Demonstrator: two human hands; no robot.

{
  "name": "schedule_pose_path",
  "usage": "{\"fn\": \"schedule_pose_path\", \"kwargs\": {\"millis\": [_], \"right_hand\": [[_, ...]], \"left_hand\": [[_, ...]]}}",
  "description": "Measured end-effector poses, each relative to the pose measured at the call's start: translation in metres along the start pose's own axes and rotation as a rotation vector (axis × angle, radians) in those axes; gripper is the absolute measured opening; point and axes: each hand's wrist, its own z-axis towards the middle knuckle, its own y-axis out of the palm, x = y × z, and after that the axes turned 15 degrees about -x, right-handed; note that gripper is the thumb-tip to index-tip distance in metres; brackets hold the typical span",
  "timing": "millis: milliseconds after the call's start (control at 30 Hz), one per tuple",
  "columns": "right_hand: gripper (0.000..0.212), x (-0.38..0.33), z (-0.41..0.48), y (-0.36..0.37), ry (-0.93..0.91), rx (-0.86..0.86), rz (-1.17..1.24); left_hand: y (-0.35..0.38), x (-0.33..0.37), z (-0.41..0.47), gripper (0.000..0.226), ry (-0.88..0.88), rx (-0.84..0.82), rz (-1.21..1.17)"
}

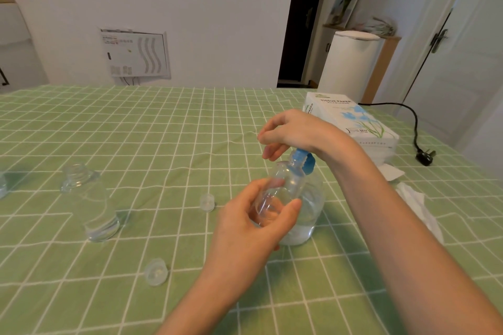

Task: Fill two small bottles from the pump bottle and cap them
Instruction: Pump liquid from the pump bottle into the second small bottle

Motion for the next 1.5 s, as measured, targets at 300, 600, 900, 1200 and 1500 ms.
{"fn": "schedule_pose_path", "kwargs": {"millis": [300, 600, 900, 1200, 1500], "right_hand": [[0.019, -0.006, -0.003, -0.012, -0.008, 0.080, -0.104], [0.017, -0.001, 0.002, -0.008, -0.004, 0.036, -0.041], [0.019, 0.001, 0.002, -0.002, 0.018, 0.025, -0.056], [0.022, -0.008, -0.003, -0.011, 0.011, 0.070, -0.105], [0.024, -0.003, 0.002, -0.004, 0.036, 0.031, -0.077]], "left_hand": [[0.000, 0.003, 0.003, 0.022, 0.013, 0.007, 0.027], [0.001, 0.003, 0.002, 0.023, 0.009, 0.005, 0.001], [0.001, 0.001, -0.001, 0.030, -0.013, 0.010, -0.011], [0.002, 0.005, 0.003, 0.021, 0.008, 0.013, 0.006], [0.001, 0.003, 0.001, 0.020, -0.005, 0.010, -0.020]]}}
